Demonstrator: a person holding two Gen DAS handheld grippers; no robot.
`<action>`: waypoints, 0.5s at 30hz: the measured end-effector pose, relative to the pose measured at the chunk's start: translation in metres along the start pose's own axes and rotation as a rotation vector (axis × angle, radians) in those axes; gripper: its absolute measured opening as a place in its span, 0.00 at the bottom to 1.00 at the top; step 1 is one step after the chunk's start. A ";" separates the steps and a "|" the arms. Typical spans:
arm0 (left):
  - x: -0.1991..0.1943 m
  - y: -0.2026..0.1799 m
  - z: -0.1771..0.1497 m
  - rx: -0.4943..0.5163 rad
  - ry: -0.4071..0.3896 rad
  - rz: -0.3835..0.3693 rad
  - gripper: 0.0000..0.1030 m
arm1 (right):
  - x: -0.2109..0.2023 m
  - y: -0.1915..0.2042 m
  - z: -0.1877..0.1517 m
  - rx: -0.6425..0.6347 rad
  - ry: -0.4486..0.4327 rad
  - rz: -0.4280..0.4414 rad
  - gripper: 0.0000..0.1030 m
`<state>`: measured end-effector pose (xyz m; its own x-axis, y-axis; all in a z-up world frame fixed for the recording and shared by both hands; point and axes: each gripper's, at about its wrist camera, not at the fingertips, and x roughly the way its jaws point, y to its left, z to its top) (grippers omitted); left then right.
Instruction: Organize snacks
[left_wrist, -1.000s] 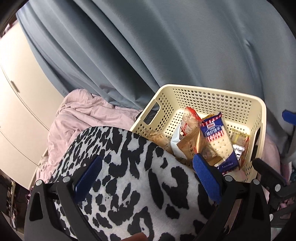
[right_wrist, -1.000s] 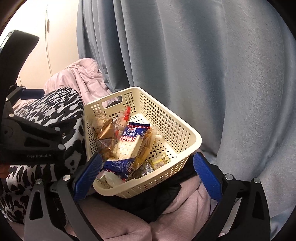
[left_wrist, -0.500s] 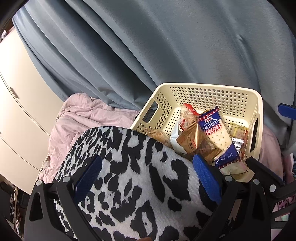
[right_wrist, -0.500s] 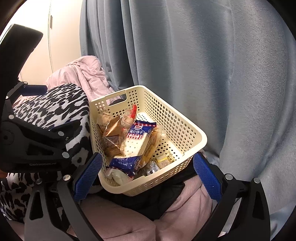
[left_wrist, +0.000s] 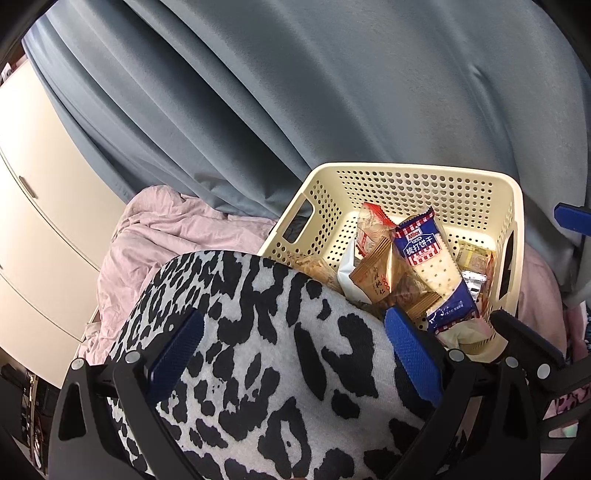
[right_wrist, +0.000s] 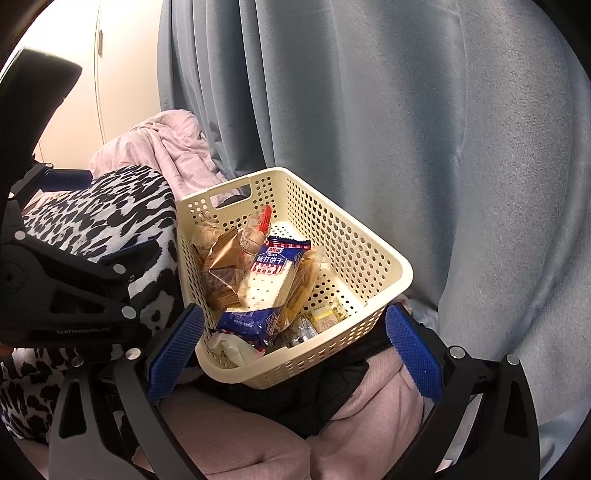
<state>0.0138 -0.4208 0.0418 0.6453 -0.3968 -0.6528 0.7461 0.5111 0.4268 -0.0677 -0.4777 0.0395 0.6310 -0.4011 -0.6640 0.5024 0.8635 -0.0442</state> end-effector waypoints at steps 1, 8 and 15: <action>0.000 -0.001 0.000 0.003 -0.001 0.000 0.95 | 0.000 0.000 0.000 0.001 0.001 0.000 0.97; 0.001 -0.004 0.001 0.014 0.001 0.001 0.95 | 0.000 -0.001 -0.001 0.002 0.000 0.000 0.97; 0.002 -0.005 0.001 0.019 0.003 0.003 0.95 | 0.001 -0.002 -0.002 0.005 0.002 -0.001 0.97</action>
<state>0.0116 -0.4245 0.0389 0.6469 -0.3935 -0.6532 0.7474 0.4973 0.4406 -0.0691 -0.4788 0.0376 0.6294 -0.4009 -0.6657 0.5058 0.8617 -0.0407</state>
